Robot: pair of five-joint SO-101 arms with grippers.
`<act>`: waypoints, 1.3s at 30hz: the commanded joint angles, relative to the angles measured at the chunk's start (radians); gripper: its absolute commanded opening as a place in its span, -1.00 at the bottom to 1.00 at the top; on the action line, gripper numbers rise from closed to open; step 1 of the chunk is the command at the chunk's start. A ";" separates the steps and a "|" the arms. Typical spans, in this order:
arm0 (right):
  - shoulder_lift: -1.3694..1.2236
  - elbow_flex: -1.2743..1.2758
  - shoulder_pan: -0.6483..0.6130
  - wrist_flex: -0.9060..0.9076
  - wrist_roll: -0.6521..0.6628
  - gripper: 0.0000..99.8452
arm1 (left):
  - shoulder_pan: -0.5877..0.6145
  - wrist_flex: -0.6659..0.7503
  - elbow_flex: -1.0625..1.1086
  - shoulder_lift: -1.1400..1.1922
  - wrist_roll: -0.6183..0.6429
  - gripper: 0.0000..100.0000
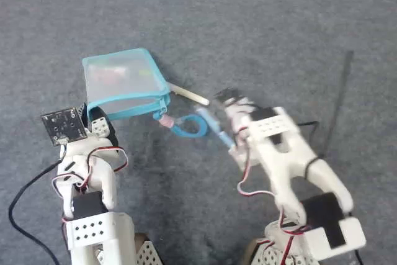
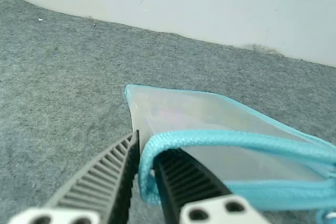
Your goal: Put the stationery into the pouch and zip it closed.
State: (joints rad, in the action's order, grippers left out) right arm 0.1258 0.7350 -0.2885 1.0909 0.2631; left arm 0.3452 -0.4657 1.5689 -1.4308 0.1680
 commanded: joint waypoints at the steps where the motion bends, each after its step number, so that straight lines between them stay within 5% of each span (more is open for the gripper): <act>1: 0.090 -0.055 0.148 0.013 -0.009 -0.99 | -0.012 0.041 -0.047 -0.002 -0.017 -0.98; 5: 0.104 -0.058 0.252 0.002 -0.008 -0.99 | -0.017 0.041 -0.047 -0.002 -0.017 -0.98; 18: 0.102 -0.051 0.211 0.013 -0.002 -0.97 | -0.097 0.041 -0.015 -0.002 -0.063 -0.98; 26: 0.102 -0.095 0.180 0.013 0.000 -0.52 | -0.123 0.044 -0.013 -0.002 -0.072 -0.98; 39: 0.101 -0.169 0.102 -0.048 0.000 -0.59 | -0.123 0.041 -0.013 -0.002 -0.074 -0.98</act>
State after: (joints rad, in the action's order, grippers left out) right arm 0.1734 0.6229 -0.1826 1.0863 0.2631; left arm 0.2363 -0.4657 1.5750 -1.4308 0.1020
